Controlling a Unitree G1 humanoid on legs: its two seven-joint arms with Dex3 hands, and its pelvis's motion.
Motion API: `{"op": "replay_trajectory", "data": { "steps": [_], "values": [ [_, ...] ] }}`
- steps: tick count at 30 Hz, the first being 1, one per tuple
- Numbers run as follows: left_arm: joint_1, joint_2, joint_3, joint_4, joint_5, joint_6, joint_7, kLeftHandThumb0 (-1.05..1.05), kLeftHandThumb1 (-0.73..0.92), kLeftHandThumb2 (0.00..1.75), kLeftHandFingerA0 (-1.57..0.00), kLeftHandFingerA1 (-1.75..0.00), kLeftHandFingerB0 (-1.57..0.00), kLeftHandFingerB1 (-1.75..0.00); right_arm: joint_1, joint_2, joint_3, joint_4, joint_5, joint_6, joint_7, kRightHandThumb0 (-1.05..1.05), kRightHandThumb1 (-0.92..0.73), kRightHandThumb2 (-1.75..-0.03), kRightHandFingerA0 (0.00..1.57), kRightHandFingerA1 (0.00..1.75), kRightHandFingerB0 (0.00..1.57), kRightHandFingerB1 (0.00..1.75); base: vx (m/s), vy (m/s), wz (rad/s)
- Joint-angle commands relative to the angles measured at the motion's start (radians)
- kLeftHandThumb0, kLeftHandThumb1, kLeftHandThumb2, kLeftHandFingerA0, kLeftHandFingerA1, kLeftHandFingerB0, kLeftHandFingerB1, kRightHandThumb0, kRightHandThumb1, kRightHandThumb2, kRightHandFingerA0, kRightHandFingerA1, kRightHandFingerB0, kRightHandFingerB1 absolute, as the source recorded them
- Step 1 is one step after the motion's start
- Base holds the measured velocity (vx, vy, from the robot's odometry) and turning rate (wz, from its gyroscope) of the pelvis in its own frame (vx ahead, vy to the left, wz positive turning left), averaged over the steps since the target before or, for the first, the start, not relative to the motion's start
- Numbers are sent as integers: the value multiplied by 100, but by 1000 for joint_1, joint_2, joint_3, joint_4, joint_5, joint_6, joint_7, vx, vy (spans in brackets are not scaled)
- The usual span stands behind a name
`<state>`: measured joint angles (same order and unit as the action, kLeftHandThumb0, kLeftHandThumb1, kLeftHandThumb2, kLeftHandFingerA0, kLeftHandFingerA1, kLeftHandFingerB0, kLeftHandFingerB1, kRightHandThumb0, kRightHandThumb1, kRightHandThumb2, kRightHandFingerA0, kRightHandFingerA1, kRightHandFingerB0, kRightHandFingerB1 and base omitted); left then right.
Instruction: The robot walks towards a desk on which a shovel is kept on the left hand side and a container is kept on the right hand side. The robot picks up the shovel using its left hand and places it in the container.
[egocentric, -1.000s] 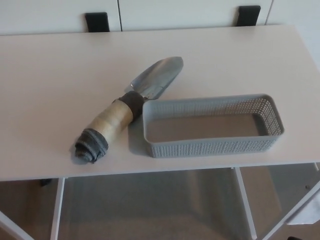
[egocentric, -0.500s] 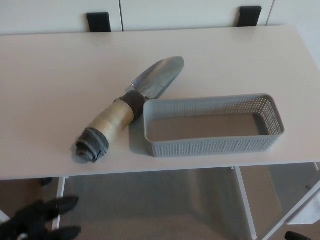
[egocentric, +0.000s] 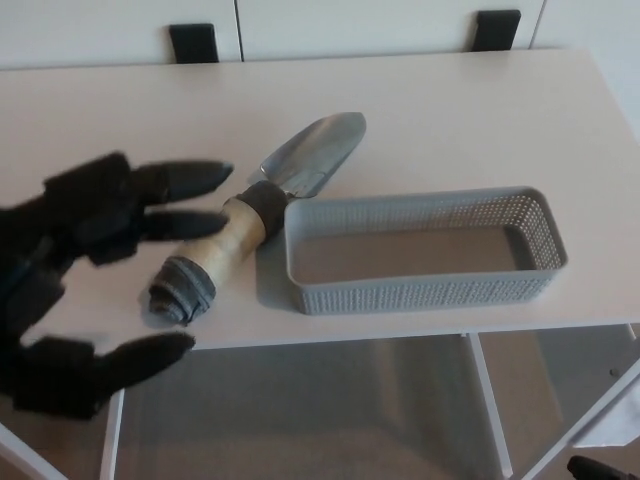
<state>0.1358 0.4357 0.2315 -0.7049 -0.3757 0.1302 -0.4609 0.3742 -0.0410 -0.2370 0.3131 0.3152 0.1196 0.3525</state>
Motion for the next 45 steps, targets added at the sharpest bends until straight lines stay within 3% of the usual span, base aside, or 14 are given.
{"op": "replay_trajectory", "data": {
  "steps": [1, 4, 6, 7, 11, 12, 13, 17, 18, 19, 25, 27, 29, 45],
  "values": [
    [-421, 74, -251, 233, 726, -109, 275, -65, 48, 77, -27, -44, -18, -39, -12, -18, 5, -11, -26, -19, -24, -12, -42, -55, 70, 65, 51, 54, 0, 0, 0],
    [-457, 99, -335, 315, 833, -25, 291, -63, 47, 74, -19, -41, -15, -36, -12, -25, 11, -9, -30, -34, -8, -11, -44, -54, 68, 65, 50, 55, 0, 0, 0],
    [-490, 95, -398, 375, 891, 45, 302, -58, 55, 57, -19, -32, -17, -27, -15, -27, 11, -18, -28, -21, -14, -13, -42, -55, 68, 64, 50, 54, 0, 0, 0],
    [-504, 94, -424, 401, 916, 69, 305, -32, 32, 89, -1, -49, 0, -46, -16, -24, 10, -21, -26, -16, -20, -12, -42, -55, 69, 64, 50, 54, 0, 0, 0],
    [-532, 80, -498, 480, 971, 129, 320, -33, 29, 88, -2, -50, 0, -47, -14, -23, 14, -34, -24, -5, -24, -9, -44, -54, 69, 64, 50, 53, 0, 0, 0],
    [-533, 77, -514, 496, 988, 137, 328, -65, 42, 77, -3, -39, -13, -39, -10, -25, 17, -35, -28, -11, -22, -10, -44, -55, 69, 64, 50, 53, 0, 0, 0],
    [-534, 71, -530, 518, 1004, 139, 344, -67, 44, 73, -7, -39, -10, -31, -8, -28, 20, -36, -32, -16, -20, -11, -44, -55, 70, 64, 50, 53, 0, 0, 0],
    [-537, 54, -583, 596, 1059, 145, 407, -61, 40, 72, -6, -30, -11, -31, -9, -34, 27, -36, -46, -19, -30, -12, -43, -51, 72, 61, 54, 52, 0, 0, 0],
    [-536, 51, -592, 608, 1066, 152, 414, -55, 48, 54, -7, -29, -13, -26, -8, -34, 27, -37, -45, -18, -30, -11, -43, -51, 73, 61, 54, 52, 0, 0, 0],
    [-535, 47, -606, 623, 1075, 163, 422, -58, 39, 71, -6, -25, -11, -30, -5, -32, 30, -47, -46, -13, -35, -11, -43, -51, 74, 61, 55, 52, 0, 0, 0],
    [-538, 39, -667, 700, 1125, 192, 474, -54, 37, 70, -5, -21, -9, -30, -8, -38, 34, -36, -50, -19, -30, -14, -41, -55, 75, 64, 53, 53, 0, 0, 0],
    [-538, 41, -679, 718, 1130, 189, 486, -51, 45, 54, -1, -28, -11, -26, -10, -40, 35, -34, -51, -17, -30, -11, -41, -51, 75, 61, 55, 51, 0, 0, 0],
    [-531, 52, -689, 726, 1141, 186, 486, -56, 38, 72, -5, -22, -8, -29, -1, -37, 36, -45, -49, -16, -31, -12, -42, -54, 75, 63, 53, 52, 0, 0, 0],
    [-575, 58, -757, 849, 1187, 257, 497, -56, 39, 72, -5, -23, -8, -29, 1, -52, 49, -35, -65, -47, 0, -10, -44, -51, 72, 60, 54, 51, 0, 0, 0]
  ]
}}
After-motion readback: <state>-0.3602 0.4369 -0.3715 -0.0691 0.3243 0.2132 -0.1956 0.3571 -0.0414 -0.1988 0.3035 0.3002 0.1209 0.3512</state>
